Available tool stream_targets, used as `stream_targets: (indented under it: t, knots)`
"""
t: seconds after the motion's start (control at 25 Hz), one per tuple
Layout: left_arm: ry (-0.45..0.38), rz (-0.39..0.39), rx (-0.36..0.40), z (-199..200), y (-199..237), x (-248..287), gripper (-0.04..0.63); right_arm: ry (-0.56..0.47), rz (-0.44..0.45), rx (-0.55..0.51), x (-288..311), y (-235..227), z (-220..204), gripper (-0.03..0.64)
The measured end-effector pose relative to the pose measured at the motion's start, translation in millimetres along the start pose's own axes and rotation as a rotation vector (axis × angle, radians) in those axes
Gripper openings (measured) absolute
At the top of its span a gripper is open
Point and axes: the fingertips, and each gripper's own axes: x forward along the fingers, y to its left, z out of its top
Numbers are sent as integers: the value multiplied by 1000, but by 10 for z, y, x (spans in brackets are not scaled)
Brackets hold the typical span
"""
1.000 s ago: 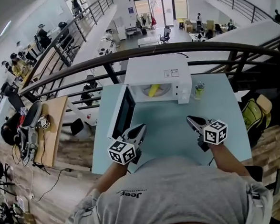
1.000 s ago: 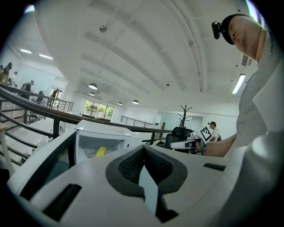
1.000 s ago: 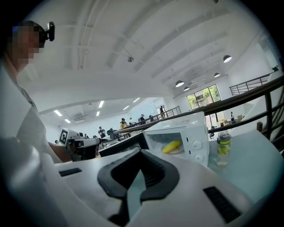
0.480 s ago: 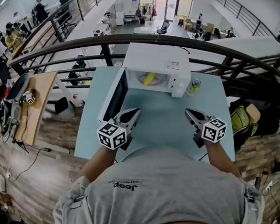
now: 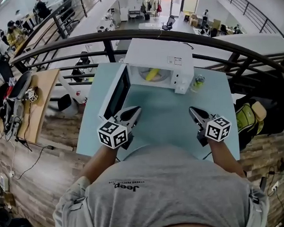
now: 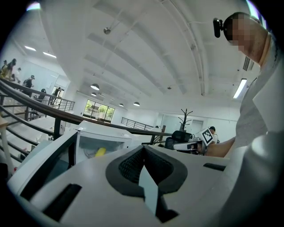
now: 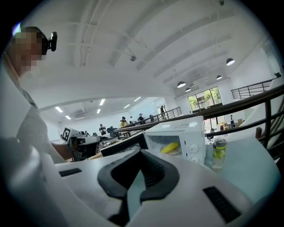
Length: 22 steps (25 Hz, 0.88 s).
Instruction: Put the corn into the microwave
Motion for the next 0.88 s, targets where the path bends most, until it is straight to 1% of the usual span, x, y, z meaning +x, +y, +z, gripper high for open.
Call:
stream_targets:
  t: [0.16,0.36,0.88]
  knots:
    - [4,3,-2,-7,1,4,18,13,4,-25,14,5,-6,17]
    - [7,11,-11,-18,38,-17,18,21,9,-28,45,26,-32,17]
    - [-7,3,-27,0,39,20,18,24,9,-35,59,4,-40,17]
